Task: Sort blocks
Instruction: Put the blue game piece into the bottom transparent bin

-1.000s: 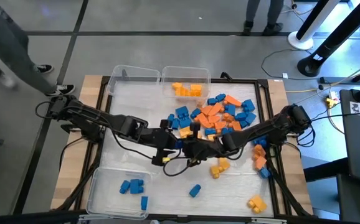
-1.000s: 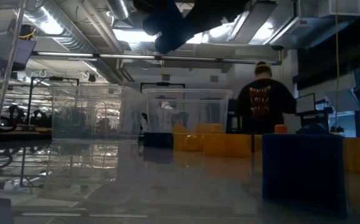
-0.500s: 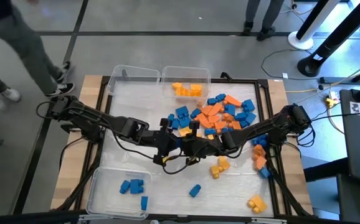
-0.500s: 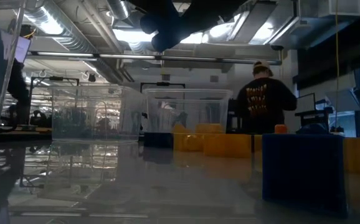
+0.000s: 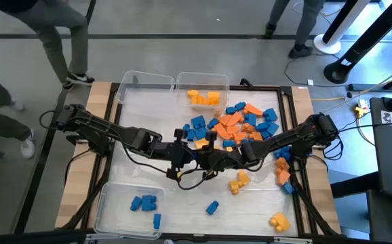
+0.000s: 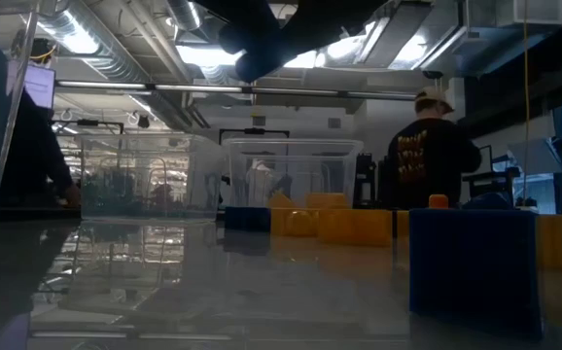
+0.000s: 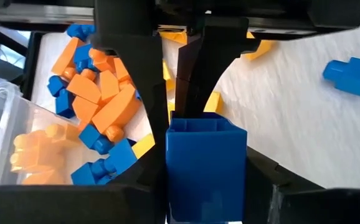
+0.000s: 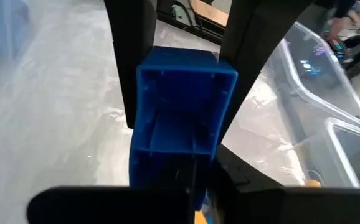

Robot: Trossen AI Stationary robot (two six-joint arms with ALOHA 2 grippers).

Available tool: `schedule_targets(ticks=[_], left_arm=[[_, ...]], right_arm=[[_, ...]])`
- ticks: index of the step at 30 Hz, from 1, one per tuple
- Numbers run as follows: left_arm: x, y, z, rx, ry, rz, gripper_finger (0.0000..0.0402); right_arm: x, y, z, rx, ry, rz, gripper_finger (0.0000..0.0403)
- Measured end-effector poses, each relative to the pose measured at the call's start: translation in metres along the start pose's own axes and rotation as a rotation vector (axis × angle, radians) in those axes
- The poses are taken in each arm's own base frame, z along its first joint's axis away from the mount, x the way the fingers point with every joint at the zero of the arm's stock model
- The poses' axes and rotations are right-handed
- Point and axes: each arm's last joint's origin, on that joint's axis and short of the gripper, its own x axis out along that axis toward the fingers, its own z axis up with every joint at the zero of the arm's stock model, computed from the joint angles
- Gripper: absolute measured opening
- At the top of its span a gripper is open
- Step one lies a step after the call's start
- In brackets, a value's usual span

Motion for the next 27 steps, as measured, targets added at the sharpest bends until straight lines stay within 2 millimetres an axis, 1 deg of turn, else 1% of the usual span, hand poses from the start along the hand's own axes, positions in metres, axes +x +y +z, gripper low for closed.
schedule_targets(ticks=[2,4,10,12,15,18,21,24,27], left_arm=[[0.000,0.000,0.000,0.001,0.003,-0.006,0.0120],[0.000,-0.001,-0.001,0.003,0.004,-0.012,0.0120],[-0.001,0.000,-0.001,0.007,0.013,-0.008,0.0120],[-0.002,0.000,-0.002,0.004,0.021,-0.008,0.0120],[-0.007,0.000,-0.002,-0.006,0.011,-0.012,0.0119],[-0.016,0.002,-0.001,-0.017,-0.006,-0.014,0.0119],[-0.027,0.002,-0.004,-0.043,-0.001,-0.020,0.0119],[-0.043,0.001,-0.006,-0.077,-0.011,-0.039,0.0119],[-0.064,-0.001,-0.008,-0.120,-0.040,-0.078,0.0119]], right_arm=[[0.000,0.000,0.000,-0.002,-0.004,0.031,0.0031],[0.002,-0.002,0.000,-0.004,-0.005,0.047,0.0049],[0.004,-0.005,-0.001,0.001,-0.005,0.062,0.0126],[0.004,-0.005,-0.001,0.001,-0.006,0.068,0.0146],[0.000,-0.006,0.000,-0.070,-0.013,0.087,0.0166],[-0.011,-0.012,0.004,-0.126,-0.023,0.098,0.0175],[-0.026,-0.021,0.006,-0.153,-0.017,0.106,0.0176],[-0.043,-0.030,0.007,-0.158,-0.011,0.111,0.0177],[-0.060,-0.039,0.004,-0.180,0.031,0.122,0.0177]])
